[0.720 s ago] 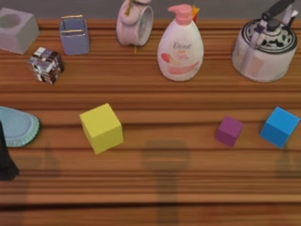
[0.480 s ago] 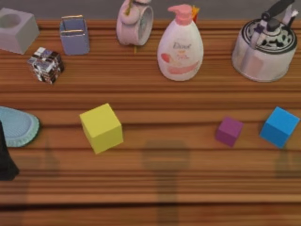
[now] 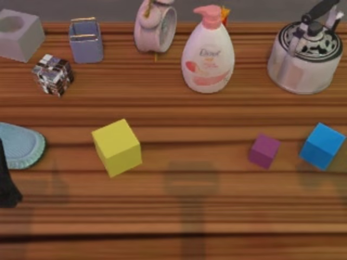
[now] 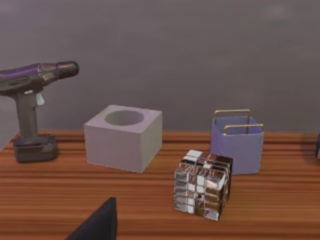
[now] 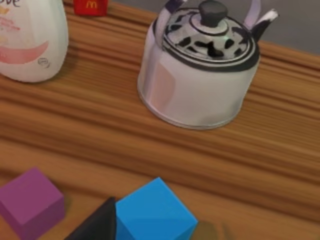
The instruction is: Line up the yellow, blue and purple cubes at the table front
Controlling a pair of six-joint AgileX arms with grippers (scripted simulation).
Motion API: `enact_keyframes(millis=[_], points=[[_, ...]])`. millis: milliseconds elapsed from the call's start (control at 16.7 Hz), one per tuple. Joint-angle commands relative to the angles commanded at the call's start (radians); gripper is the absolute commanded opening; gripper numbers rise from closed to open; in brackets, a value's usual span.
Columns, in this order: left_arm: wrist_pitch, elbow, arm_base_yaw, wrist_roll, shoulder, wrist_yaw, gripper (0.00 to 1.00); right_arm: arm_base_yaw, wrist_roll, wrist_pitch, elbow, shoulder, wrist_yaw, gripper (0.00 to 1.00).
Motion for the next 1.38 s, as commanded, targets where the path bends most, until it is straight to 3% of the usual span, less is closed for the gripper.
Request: enact_keyframes(millis=[420,780,1080,1380], points=[[0.000,0.000,0.000,0.000,0.000,0.000,1.00,0.144,-0.207,-0.401,0.556,0.781,0.004,1.00],[0.000,0.000,0.000,0.000,0.000,0.000,1.00,0.247,-0.351,-0.678,0.952,1.276,0.004,1.00],[0.000,0.000,0.000,0.000,0.000,0.000,1.00,0.293,-0.415,-0.793,1.142,1.497,0.004,1.00],[0.000,0.000,0.000,0.000,0.000,0.000,1.00,0.297,-0.421,-0.802,1.161,1.514,0.004,1.00]])
